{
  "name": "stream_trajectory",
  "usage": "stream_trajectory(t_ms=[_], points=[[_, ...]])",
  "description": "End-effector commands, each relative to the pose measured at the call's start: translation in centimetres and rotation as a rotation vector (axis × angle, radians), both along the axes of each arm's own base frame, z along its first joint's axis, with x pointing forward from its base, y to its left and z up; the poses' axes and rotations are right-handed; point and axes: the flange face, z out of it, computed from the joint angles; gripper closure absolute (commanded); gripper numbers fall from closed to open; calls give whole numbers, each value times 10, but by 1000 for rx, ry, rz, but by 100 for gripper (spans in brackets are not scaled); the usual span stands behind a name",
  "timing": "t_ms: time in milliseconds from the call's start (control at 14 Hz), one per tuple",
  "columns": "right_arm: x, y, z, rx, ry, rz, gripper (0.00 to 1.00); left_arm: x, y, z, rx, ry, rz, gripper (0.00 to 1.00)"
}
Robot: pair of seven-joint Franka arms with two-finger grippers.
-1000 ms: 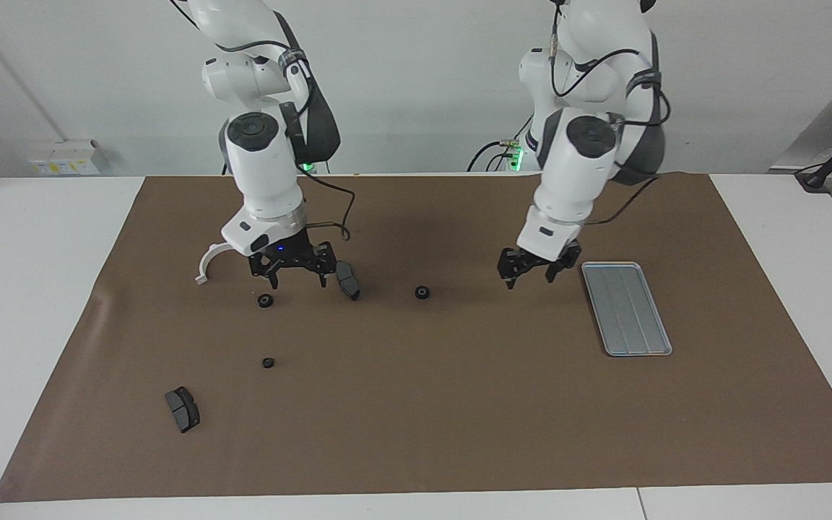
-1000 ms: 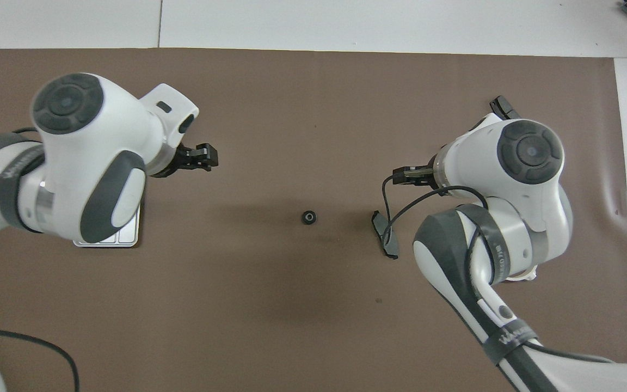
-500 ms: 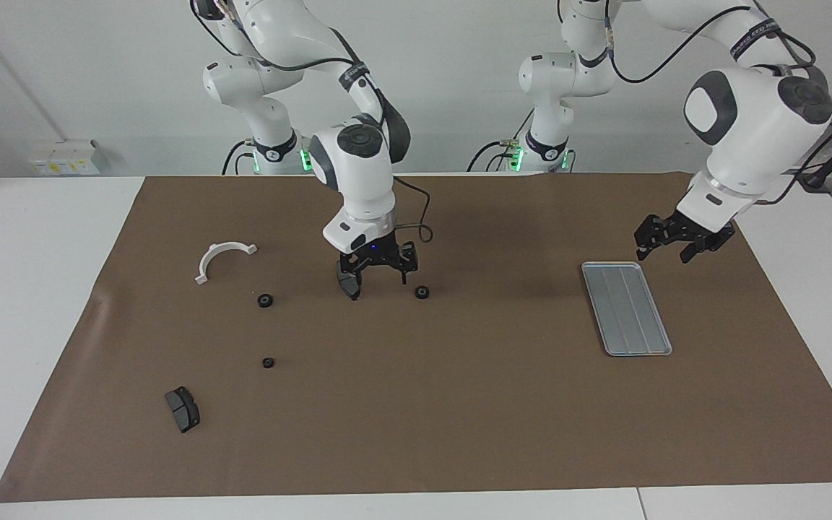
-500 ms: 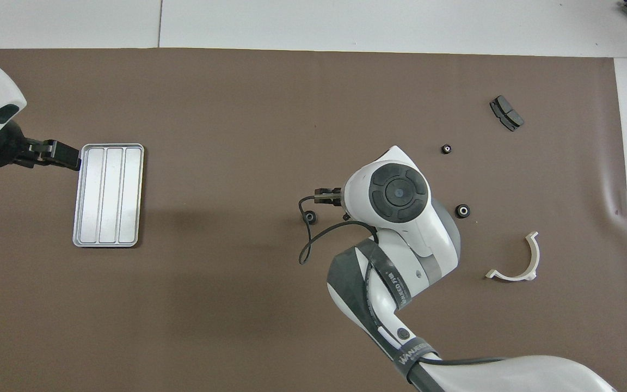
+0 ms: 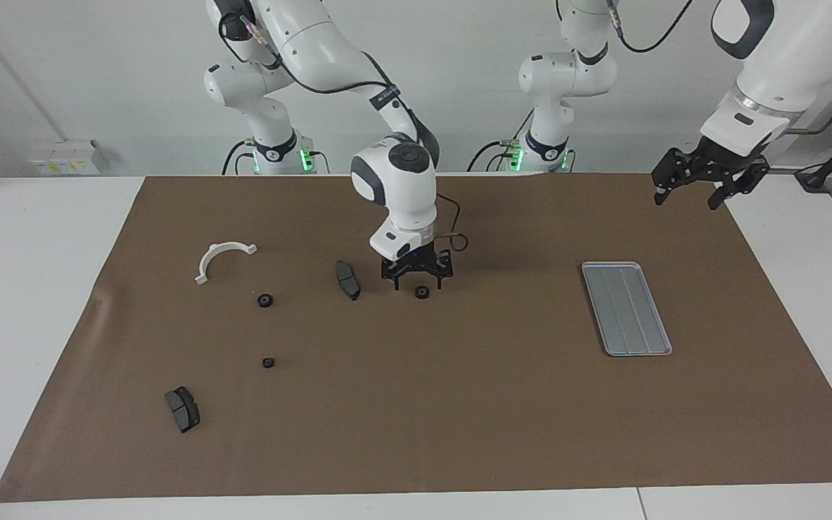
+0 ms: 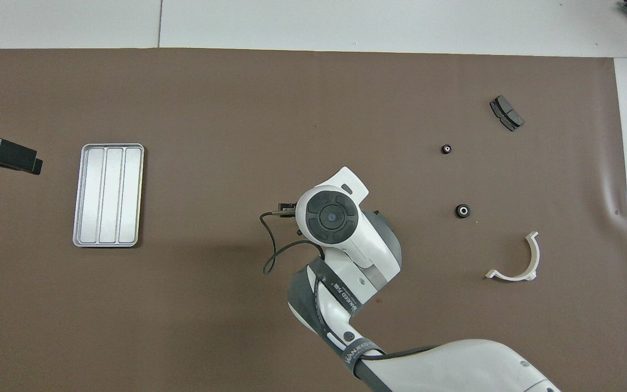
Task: Place bearing gear from tray to pile
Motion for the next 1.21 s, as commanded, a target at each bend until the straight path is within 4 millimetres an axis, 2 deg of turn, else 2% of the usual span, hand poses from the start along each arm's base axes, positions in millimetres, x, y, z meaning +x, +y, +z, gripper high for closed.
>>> stream_trajectory(t_ms=[0, 214, 429, 857, 1071, 1143], points=[[3, 21, -21, -26, -22, 29, 0, 3, -15, 4, 13, -24, -16, 0], [0, 23, -29, -33, -24, 44, 11, -5, -21, -17, 9, -64, -26, 0], [-6, 23, -35, -50, -1, 37, 20, -7, -21, -17, 9, -67, -24, 0], [-3, 16, -35, -61, 9, 19, 64, -7, -18, -21, 11, -63, -23, 0], [2, 8, -26, -68, 12, 6, 83, -10, -17, -25, 8, -76, 21, 0], [5, 3, -21, -67, 8, -2, 85, -11, -18, -31, 7, -76, 51, 0]])
